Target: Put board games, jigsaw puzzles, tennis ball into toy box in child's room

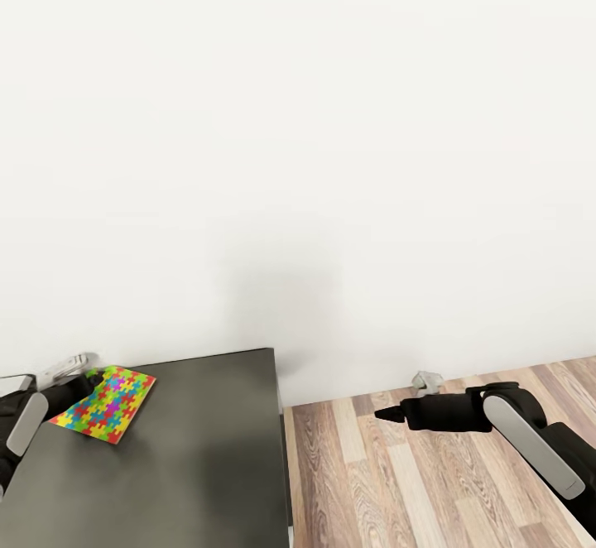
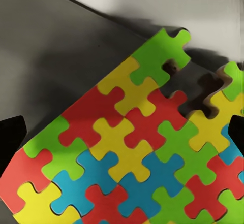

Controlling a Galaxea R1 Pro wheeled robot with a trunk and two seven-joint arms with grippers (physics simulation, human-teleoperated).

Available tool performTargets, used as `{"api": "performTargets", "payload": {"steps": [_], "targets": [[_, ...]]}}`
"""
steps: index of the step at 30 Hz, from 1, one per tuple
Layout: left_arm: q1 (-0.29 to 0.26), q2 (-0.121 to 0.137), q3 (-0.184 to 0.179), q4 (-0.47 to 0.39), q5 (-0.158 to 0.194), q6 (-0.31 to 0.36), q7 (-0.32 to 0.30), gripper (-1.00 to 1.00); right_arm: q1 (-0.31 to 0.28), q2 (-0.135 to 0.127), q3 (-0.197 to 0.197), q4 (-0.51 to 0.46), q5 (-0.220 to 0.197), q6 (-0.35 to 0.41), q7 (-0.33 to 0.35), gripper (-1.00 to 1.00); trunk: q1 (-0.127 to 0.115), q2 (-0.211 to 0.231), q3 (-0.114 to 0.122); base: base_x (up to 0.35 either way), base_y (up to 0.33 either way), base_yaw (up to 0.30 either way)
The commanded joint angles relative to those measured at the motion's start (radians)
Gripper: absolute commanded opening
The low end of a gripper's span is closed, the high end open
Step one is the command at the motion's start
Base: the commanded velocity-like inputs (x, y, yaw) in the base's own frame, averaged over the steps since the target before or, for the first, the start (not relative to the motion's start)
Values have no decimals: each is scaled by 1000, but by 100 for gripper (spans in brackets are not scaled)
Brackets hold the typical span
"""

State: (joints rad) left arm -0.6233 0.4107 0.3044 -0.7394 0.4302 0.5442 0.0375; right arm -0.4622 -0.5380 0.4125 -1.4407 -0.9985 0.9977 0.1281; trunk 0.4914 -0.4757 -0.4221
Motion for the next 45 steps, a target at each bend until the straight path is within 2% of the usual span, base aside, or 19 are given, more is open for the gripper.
{"api": "performTargets", "payload": {"steps": [1,24,36,45], "targets": [[0,-1,-3,35,30,5,-2,100,-1,-1,1,0,11,2,10,100,1,-1,-2,0,0,0],[0,-8,-89,30,32,5,-35,100,-1,1,1,0,11,1,10,100,1,-1,-2,0,0,0],[0,-27,-100,24,31,5,-68,100,-1,4,1,0,11,1,9,100,1,-1,-2,0,0,0],[3,-32,-102,10,32,5,-74,100,-2,6,2,0,11,1,9,100,1,-1,-2,0,0,0]]}}
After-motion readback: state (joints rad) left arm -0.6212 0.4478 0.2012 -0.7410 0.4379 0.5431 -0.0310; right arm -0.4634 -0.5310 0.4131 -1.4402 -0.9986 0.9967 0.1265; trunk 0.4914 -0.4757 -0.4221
